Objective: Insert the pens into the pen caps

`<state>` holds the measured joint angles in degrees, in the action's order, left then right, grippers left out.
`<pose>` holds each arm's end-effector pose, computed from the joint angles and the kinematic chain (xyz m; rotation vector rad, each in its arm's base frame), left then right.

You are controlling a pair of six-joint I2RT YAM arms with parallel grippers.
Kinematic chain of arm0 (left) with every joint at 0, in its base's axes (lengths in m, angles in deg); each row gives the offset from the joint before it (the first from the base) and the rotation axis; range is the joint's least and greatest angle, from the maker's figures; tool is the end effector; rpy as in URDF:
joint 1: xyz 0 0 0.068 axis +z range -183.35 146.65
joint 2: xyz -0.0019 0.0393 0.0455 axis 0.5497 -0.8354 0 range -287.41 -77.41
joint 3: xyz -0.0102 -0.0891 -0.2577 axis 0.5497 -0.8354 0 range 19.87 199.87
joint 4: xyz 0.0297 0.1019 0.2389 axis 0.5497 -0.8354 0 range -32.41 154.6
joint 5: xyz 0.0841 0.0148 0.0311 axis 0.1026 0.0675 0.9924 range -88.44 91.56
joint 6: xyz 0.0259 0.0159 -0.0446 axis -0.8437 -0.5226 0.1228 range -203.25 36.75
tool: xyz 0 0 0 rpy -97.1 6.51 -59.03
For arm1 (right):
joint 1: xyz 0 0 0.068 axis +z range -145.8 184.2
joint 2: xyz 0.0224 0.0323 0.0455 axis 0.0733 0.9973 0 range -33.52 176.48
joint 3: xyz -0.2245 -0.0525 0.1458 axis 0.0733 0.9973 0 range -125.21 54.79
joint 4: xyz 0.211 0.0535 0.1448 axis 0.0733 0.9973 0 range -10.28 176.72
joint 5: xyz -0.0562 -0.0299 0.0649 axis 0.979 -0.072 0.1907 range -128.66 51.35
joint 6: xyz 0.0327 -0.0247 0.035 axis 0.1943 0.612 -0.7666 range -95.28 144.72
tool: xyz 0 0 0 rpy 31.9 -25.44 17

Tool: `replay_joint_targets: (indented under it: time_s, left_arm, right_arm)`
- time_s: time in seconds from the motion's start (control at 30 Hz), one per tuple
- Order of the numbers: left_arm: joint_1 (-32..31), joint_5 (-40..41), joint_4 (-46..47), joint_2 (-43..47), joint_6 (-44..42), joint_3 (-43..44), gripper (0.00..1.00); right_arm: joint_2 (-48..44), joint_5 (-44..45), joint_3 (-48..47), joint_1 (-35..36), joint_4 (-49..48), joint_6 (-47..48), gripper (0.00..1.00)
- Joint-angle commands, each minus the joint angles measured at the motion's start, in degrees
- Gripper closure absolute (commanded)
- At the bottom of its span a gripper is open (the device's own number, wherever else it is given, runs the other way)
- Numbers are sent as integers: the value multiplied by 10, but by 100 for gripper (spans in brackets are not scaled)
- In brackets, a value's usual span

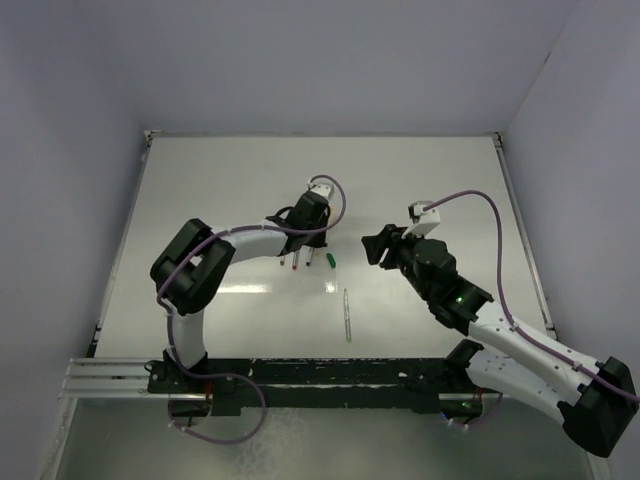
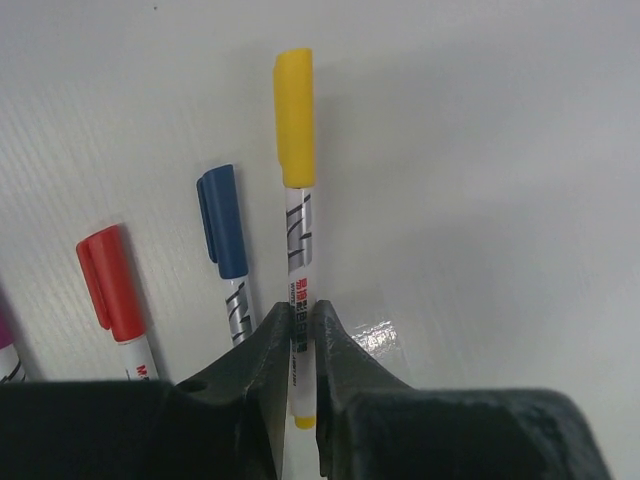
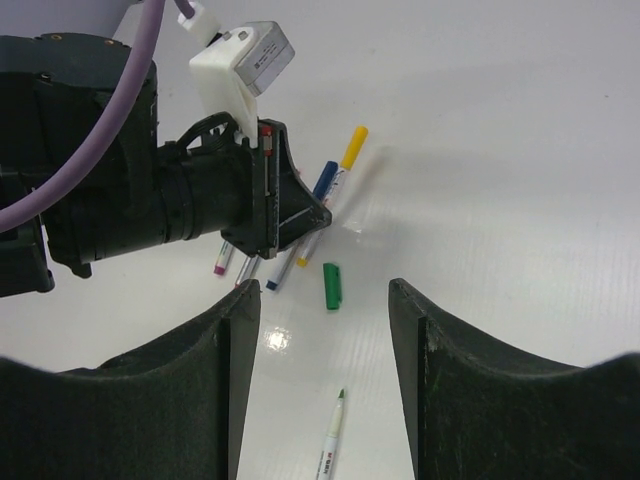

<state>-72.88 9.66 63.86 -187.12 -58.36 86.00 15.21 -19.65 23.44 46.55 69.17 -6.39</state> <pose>0.3163 -0.2546 0.1604 0.2317 2.3568 -0.3897 0.1590 0.1291 0.2833 0.0854 1.7279 0.6786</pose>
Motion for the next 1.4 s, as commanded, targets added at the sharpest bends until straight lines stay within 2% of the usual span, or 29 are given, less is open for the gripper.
replay_joint_targets:
  time_s: [0.0, 0.43, 0.87, 1.07, 1.23, 1.37]
  left_arm:
    - [3, -13, 10, -11, 10, 18, 81]
    - [3, -34, 15, -10, 40, 12, 66]
    - [-10, -41, 33, 102, 13, 10, 60]
    - [-59, -18, 19, 158, -3, -34, 56]
    - [-143, 17, -14, 192, 12, -96, 52]
    - [-205, 45, -69, 207, 37, -114, 45]
  right_arm:
    - [-3, 12, 8, 0, -16, -10, 43]
    - [8, 7, 13, 0, -26, -15, 43]
    - [16, 11, 16, 0, -40, 0, 43]
    - [7, 67, -1, 0, 2, 6, 43]
    - [-8, 172, -12, -2, 65, -17, 44]
    - [-18, 230, -19, -15, 107, -42, 43]
